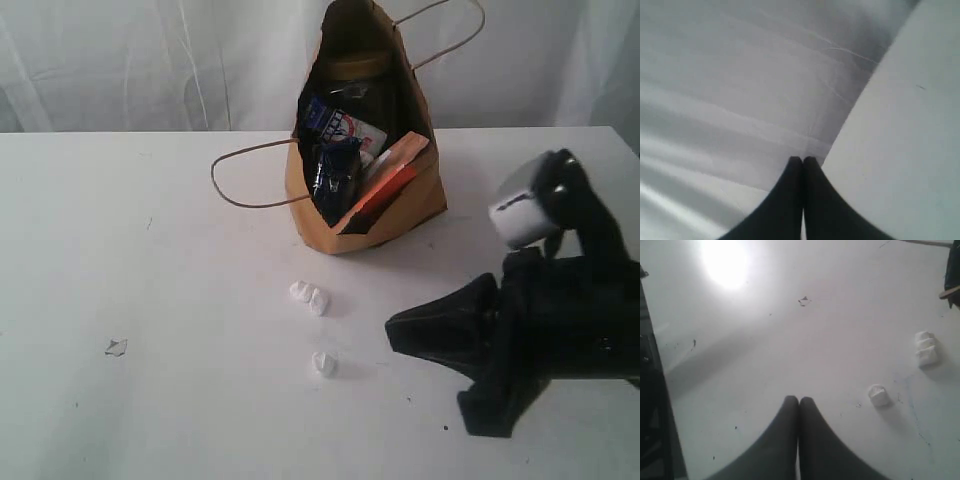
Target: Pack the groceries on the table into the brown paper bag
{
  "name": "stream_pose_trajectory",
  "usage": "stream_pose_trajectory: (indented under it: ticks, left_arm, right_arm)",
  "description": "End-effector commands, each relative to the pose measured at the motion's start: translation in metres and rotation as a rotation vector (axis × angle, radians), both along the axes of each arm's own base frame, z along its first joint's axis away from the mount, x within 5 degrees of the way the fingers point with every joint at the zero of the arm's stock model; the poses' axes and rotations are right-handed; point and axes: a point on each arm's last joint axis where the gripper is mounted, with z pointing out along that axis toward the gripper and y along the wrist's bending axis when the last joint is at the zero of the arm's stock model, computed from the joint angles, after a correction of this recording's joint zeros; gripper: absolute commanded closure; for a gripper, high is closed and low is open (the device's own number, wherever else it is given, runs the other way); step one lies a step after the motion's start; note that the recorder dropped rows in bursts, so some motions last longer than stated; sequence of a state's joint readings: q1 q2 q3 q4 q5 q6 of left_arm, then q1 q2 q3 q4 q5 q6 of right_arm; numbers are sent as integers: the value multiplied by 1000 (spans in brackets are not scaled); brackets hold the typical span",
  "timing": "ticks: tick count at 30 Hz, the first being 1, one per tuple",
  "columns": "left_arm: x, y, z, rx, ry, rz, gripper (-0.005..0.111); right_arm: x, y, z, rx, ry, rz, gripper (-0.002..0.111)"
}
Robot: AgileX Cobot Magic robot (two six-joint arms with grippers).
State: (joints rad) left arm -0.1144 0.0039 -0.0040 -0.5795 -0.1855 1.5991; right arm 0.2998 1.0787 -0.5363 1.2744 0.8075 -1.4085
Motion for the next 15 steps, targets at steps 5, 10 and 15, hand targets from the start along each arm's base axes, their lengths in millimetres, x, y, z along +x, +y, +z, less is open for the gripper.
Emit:
stream_pose_trajectory:
  ticks: [5, 10, 15]
  left_arm:
    - [-7, -10, -36, 374, 330, -168, 107]
    - [-7, -10, -35, 373, 316, -160, 107]
    - [-6, -10, -35, 372, 309, -157, 107]
  right_arm:
    - [21, 21, -33, -136, -91, 61, 94]
    - [35, 11, -35, -222, -141, -115, 94]
    - [46, -10, -19, -178, -128, -494, 98]
